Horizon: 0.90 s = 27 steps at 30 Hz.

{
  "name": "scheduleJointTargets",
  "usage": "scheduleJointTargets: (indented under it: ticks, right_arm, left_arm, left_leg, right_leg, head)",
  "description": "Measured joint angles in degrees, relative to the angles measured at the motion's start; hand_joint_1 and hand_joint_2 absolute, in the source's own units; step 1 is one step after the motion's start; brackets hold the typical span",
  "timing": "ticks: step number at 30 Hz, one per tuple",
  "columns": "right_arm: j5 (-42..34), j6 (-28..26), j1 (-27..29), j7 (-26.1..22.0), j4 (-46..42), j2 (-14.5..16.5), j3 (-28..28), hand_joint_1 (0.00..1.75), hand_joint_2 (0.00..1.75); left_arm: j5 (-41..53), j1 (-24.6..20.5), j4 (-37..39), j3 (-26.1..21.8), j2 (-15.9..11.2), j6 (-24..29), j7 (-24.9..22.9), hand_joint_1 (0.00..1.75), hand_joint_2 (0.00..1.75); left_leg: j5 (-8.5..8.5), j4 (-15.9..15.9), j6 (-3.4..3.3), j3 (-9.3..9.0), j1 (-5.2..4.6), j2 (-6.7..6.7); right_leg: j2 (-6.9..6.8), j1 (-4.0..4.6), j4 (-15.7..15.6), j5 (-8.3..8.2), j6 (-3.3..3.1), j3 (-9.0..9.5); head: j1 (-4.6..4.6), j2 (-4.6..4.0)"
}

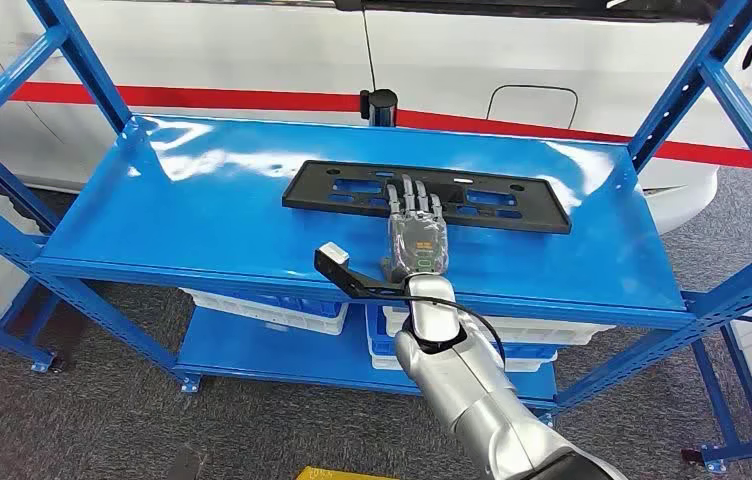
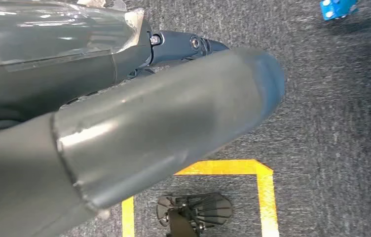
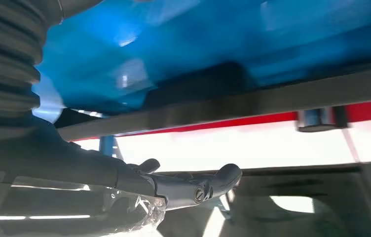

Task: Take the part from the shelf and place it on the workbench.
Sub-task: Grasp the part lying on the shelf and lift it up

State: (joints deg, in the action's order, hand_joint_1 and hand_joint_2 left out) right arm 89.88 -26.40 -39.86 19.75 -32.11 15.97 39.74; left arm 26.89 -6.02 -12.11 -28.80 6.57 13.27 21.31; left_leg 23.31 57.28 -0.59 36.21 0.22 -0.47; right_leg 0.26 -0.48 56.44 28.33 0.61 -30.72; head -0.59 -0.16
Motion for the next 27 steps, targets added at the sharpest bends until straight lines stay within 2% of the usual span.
scheduleJointTargets:
  ticks: [4,5,8,9,11,16,27]
  right_arm:
    - [0.0,-1.0,-1.1,2.3,0.6,-1.4,-0.5,0.01,1.75]
    - [0.0,-1.1,-1.6,2.5,0.7,-1.8,-0.8,0.18,1.75]
    - [0.0,-0.9,-2.4,2.0,0.8,-2.5,-2.5,1.25,1.75]
    - [0.0,-1.0,-2.5,1.9,0.8,-2.7,-2.9,1.49,1.75]
    - [0.0,-1.1,-2.4,1.5,0.8,-3.0,-3.4,1.62,1.75]
    - [0.0,-1.7,-1.8,1.0,0.7,-3.2,-3.7,1.72,1.75]
    - [0.3,-2.3,-2.5,-0.5,-0.7,-3.2,-3.5,1.74,1.75]
  left_arm:
    - [-0.3,-0.5,0.0,-0.1,-0.1,0.1,0.9,0.00,0.00]
    - [-0.4,-0.8,0.0,-0.1,-0.1,0.1,1.0,0.00,0.00]
    - [-0.3,-1.6,-0.1,-0.2,-0.2,0.1,0.8,0.00,0.00]
    - [-0.2,-1.8,-0.1,-0.3,-0.2,0.1,0.8,0.00,0.00]
    - [0.1,-2.0,-0.1,-0.3,-0.2,0.1,0.6,0.00,0.00]
    - [0.7,-2.0,-0.1,-0.4,-0.2,-0.2,0.3,0.00,0.00]
    - [1.1,-3.1,-0.1,-0.4,0.0,-0.2,0.6,0.00,0.00]
  left_leg:
    - [-0.03,0.0,-0.02,-0.01,0.00,0.01]
    - [-0.04,0.0,-0.03,-0.01,0.00,0.01]
    - [-0.04,0.0,-0.03,-0.02,0.00,0.00]
    - [-0.04,0.0,-0.03,-0.02,-0.01,0.01]
    - [-0.04,0.0,-0.03,-0.02,-0.01,0.01]
    - [-0.03,0.0,-0.03,-0.01,-0.01,0.01]
    - [-0.04,0.0,-0.03,-0.03,0.00,0.01]
  right_leg:
    - [0.01,0.00,0.0,-0.01,0.01,0.01]
    - [0.01,0.00,0.0,-0.02,0.01,0.02]
    - [0.01,0.00,0.0,-0.03,0.02,0.05]
    - [0.01,0.00,0.0,-0.03,0.02,0.05]
    - [0.01,0.00,0.0,-0.03,0.02,0.05]
    - [0.01,0.00,0.0,-0.02,0.02,0.03]
    - [0.00,0.02,0.0,-0.02,0.02,0.08]
  head:
    - [0.01,0.01]
    - [0.02,0.01]
    - [0.01,0.00]
    - [0.01,0.00]
    - [0.01,0.00]
    - [0.01,0.01]
    - [0.01,0.01]
